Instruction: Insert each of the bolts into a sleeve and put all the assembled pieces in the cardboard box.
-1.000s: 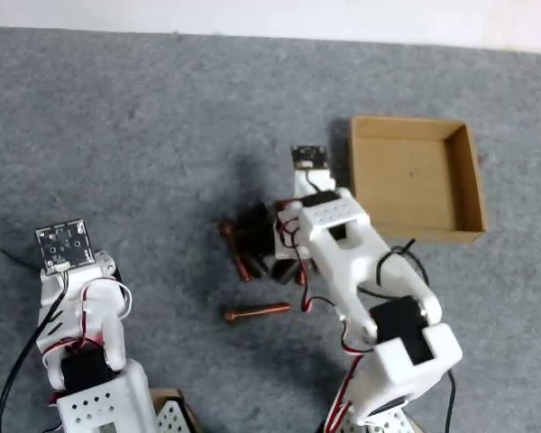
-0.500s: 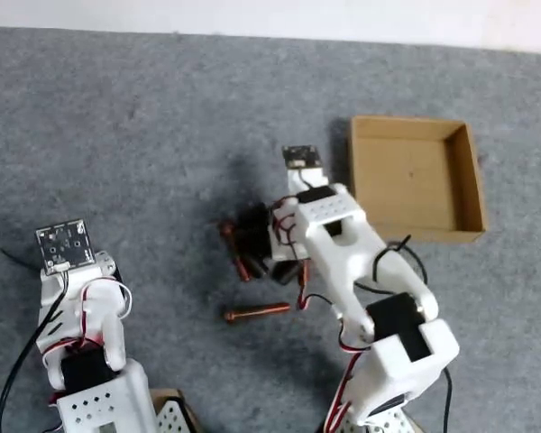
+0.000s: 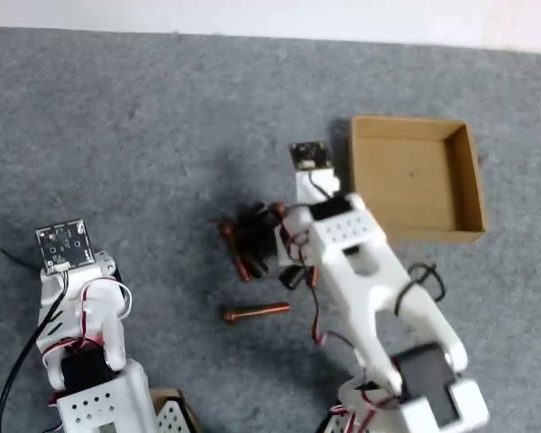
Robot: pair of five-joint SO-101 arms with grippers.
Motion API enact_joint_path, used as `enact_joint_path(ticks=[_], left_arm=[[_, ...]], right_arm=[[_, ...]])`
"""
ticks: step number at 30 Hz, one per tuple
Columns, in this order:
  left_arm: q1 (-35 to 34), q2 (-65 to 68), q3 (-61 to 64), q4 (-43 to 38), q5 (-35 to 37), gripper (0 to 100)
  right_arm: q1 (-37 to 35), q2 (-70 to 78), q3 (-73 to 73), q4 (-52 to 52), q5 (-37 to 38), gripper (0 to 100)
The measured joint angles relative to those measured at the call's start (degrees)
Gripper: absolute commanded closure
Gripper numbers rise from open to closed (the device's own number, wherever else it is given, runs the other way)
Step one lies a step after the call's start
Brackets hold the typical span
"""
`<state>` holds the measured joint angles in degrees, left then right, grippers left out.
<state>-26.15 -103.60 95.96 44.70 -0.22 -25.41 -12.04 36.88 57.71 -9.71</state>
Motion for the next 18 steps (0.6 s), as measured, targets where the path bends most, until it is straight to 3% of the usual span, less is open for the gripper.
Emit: enact_joint_path(ticks=[7,12,18], left_arm=[[0.0,0.0,0.0,0.0,0.0,98],[0.0,0.0,0.0,0.0,0.0,98],[0.0,0.0,0.0,0.0,0.0,98]], right_arm=[[-5.6,-4.0,8.4,-2.7,-0.6,75.6],[-7.2,0.4,8.5,-5.6,-9.5,75.6],[-7.4,5.6,8.4,-9.5,-11.6,75.6]])
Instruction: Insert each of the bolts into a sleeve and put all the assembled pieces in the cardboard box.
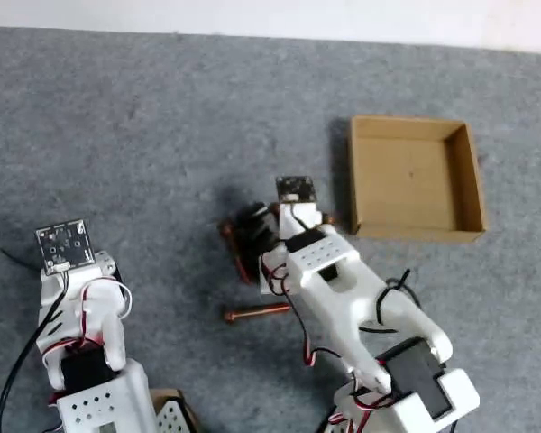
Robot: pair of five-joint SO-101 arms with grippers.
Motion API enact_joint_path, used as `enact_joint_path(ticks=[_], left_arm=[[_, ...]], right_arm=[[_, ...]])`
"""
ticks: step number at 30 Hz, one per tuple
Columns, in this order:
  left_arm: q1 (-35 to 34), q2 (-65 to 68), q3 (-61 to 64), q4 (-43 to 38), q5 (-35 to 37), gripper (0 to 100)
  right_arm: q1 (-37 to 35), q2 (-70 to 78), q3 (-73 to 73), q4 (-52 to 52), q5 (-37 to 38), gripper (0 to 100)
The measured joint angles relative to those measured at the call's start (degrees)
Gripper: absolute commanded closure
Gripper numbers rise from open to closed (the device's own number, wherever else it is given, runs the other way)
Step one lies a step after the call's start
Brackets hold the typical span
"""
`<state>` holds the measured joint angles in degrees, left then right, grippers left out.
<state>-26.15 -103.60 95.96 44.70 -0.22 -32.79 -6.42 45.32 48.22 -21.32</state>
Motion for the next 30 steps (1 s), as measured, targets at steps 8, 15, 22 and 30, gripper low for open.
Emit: enact_joint_path(ticks=[8,15,22,30], left_arm=[[0.0,0.0,0.0,0.0,0.0,98],[0.0,0.0,0.0,0.0,0.0,98],[0.0,0.0,0.0,0.0,0.0,98],[0.0,0.0,0.0,0.0,0.0,98]], right_arm=[[1.0,1.8,0.0,-2.3,-0.3,75.6],[1.2,1.8,0.0,-2.4,-0.3,75.6],[1.4,-5.4,0.5,-0.8,-5.6,75.6],[0.6,-8.9,0.5,-0.8,-15.6,75.6]])
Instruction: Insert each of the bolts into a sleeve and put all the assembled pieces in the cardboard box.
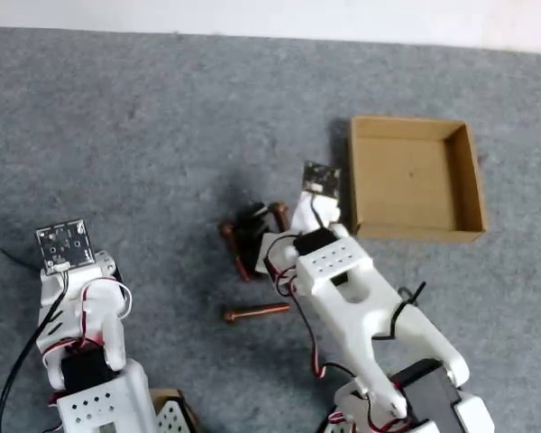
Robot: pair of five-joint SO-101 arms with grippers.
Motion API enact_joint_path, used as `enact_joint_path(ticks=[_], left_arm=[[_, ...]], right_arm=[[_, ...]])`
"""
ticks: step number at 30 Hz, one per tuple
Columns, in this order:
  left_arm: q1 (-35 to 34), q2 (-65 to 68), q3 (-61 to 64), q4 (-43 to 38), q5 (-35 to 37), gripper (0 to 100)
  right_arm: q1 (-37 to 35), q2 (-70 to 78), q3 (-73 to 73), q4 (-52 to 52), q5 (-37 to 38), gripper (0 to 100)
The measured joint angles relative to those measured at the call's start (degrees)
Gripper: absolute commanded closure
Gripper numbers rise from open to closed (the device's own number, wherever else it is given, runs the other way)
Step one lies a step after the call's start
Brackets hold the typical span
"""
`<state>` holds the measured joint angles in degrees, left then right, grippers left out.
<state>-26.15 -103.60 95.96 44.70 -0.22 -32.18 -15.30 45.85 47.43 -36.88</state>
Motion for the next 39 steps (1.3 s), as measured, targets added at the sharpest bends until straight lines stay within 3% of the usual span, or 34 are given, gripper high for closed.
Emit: enact_joint_path(ticks=[15,22,28,39], left_arm=[[0.0,0.0,0.0,0.0,0.0,98],[0.0,0.0,0.0,0.0,0.0,98],[0.0,0.0,0.0,0.0,0.0,98],[0.0,0.0,0.0,0.0,0.0,98]], right_arm=[[0.9,15.3,-4.7,-0.1,-0.4,76.1],[4.0,15.7,-5.3,0.1,-0.7,89.6],[4.5,15.9,-5.7,0.3,5.4,91.1],[4.5,16.0,-5.7,0.3,8.5,94.7]])
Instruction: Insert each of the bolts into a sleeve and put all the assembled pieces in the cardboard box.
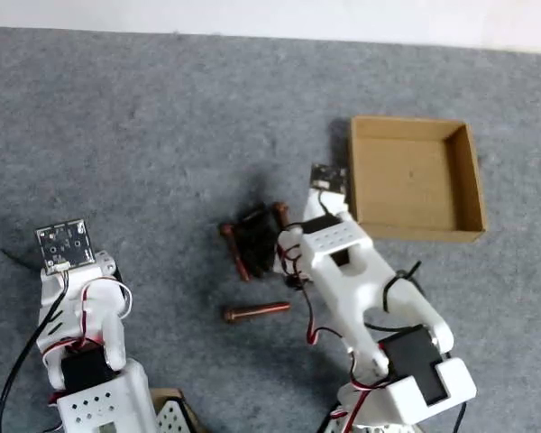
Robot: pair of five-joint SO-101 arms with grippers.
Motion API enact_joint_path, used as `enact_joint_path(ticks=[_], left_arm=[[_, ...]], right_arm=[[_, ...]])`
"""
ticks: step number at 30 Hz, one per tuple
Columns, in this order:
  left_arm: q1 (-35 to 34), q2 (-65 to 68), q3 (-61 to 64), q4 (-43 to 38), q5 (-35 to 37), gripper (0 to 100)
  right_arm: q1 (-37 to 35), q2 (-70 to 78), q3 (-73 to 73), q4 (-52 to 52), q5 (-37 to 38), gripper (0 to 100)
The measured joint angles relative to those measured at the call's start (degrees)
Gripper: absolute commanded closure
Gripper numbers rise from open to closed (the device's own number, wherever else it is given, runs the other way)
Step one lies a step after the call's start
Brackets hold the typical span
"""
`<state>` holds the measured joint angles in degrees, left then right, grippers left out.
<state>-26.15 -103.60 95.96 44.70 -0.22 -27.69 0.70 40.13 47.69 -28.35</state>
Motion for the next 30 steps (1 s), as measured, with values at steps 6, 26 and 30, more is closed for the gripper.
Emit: enact_joint_path(ticks=[6,26,30], left_arm=[[0.0,0.0,0.0,0.0,0.0,98],[0.0,0.0,0.0,0.0,0.0,98],[0.0,0.0,0.0,0.0,0.0,98]], right_arm=[[-1.9,0.0,-0.1,0.0,3.3,94.6],[-3.3,0.7,-2.0,4.0,3.8,88.6],[-2.8,0.7,-2.3,4.0,3.8,88.6]])
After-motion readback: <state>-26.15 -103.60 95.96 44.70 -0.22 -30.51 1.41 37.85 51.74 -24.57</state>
